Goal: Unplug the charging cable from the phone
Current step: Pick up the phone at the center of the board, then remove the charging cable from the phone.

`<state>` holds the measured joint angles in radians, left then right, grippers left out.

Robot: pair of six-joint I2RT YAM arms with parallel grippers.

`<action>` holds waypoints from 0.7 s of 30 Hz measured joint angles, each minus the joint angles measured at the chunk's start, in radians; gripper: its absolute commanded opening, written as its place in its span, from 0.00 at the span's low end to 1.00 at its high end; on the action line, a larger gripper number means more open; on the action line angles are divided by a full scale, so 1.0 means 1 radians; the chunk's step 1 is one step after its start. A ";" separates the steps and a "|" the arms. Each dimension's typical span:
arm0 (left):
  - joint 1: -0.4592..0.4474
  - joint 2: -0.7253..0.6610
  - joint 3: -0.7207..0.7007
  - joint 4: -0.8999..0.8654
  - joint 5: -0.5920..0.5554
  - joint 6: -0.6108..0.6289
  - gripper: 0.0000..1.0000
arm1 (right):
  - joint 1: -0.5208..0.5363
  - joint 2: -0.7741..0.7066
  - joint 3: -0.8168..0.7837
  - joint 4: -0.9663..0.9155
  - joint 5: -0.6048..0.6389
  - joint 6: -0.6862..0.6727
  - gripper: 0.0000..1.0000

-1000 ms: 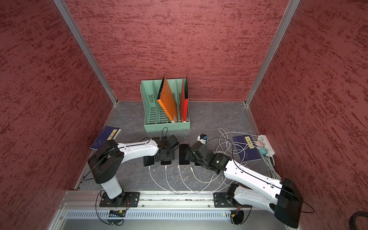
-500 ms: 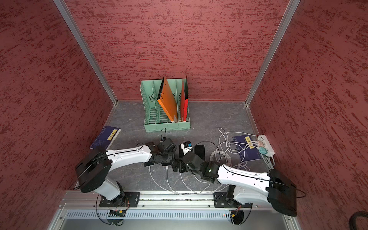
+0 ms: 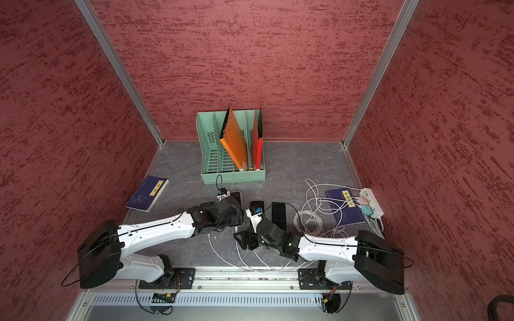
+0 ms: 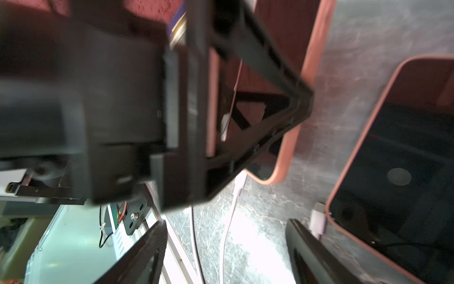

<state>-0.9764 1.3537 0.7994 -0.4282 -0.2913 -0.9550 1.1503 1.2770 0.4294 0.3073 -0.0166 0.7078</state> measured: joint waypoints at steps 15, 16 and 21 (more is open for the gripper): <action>-0.060 -0.087 -0.016 -0.017 -0.117 -0.067 0.00 | 0.001 0.127 0.000 0.164 -0.058 0.075 0.40; -0.061 -0.087 -0.016 -0.019 -0.122 -0.069 0.00 | 0.001 0.127 0.000 0.164 -0.058 0.076 0.38; -0.063 -0.088 -0.016 -0.021 -0.136 -0.080 0.00 | 0.001 0.121 0.001 0.164 -0.058 0.077 0.28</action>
<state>-1.0393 1.2655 0.7830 -0.4488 -0.4271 -1.0348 1.1515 1.3983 0.4301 0.4709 -0.0750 0.7845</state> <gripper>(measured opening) 0.770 0.310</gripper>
